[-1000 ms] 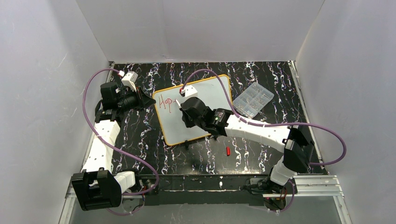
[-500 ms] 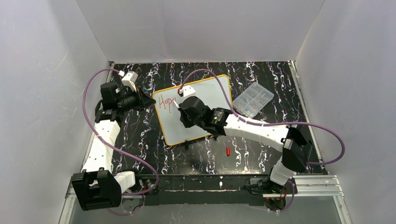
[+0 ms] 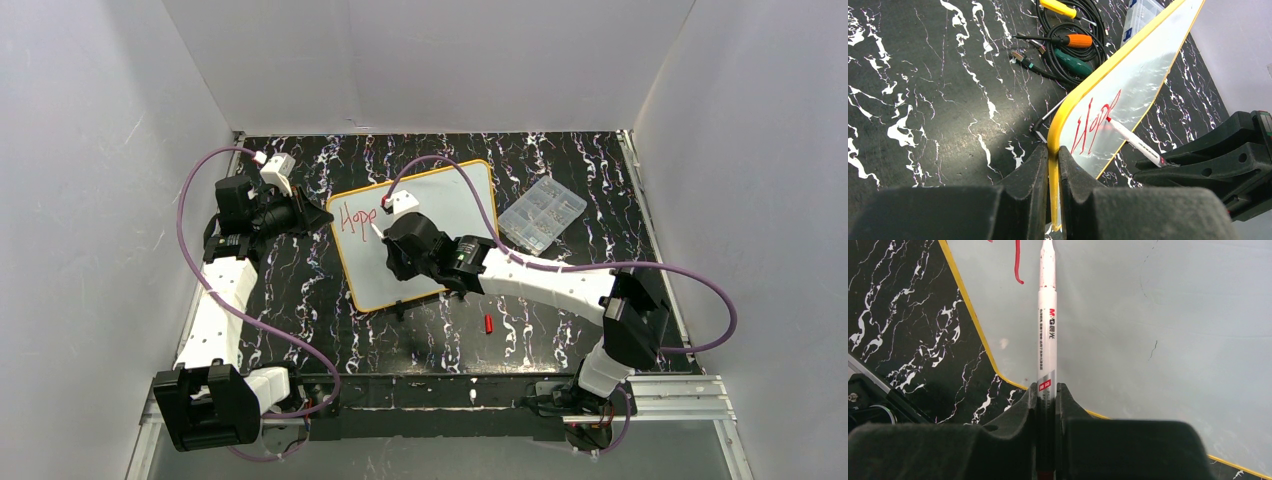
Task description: Write a sentence on the whiteboard
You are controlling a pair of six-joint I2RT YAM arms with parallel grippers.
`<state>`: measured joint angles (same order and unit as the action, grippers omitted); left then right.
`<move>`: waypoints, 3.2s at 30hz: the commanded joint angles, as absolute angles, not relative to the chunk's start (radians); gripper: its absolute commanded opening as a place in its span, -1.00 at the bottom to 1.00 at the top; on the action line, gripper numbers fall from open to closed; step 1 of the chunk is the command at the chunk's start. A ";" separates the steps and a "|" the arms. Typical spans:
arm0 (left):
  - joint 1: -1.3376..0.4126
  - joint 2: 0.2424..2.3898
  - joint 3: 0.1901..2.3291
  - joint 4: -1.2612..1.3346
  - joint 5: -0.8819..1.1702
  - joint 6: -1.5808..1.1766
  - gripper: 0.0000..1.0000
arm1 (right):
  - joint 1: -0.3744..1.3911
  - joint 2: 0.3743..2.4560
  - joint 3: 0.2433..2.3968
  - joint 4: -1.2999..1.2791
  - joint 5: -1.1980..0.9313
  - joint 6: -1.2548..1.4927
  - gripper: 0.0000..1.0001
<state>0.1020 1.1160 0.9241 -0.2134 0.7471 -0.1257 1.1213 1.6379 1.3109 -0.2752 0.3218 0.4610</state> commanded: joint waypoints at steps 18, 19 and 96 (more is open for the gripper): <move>0.095 1.086 0.922 -0.219 0.782 -0.112 -1.00 | 1.117 1.586 1.296 -0.283 0.401 0.485 -0.97; 0.096 1.085 0.921 -0.219 0.781 -0.112 -1.00 | 1.117 1.585 1.296 -0.282 0.402 0.485 -0.97; 0.092 1.085 0.922 -0.219 0.784 -0.112 -1.00 | 1.022 1.494 1.257 -0.179 0.341 0.398 -0.97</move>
